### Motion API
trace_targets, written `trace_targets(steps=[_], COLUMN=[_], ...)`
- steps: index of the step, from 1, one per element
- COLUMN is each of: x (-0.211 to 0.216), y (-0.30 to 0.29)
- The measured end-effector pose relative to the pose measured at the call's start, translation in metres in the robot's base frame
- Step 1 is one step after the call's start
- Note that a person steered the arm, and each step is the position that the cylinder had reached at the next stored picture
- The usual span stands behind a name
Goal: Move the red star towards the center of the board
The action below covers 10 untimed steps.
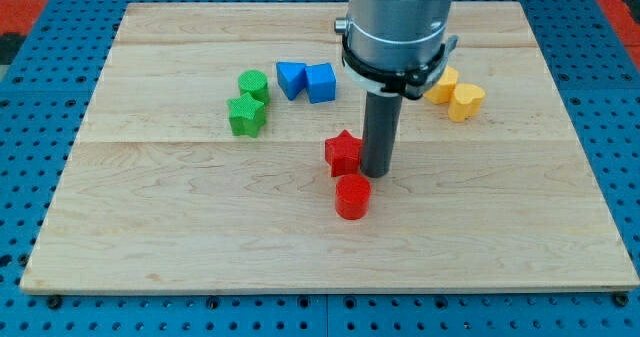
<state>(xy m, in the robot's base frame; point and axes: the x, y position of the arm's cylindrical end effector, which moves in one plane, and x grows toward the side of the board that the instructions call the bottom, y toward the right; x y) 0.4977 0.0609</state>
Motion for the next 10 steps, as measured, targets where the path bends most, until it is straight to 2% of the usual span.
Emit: trace_targets(steps=[2, 3, 4, 5, 9, 10], x=[-0.021, 0.005, 0.0, 0.001, -0.057, 0.001], y=[-0.005, -0.007, -0.039, -0.041, -0.038, 0.033])
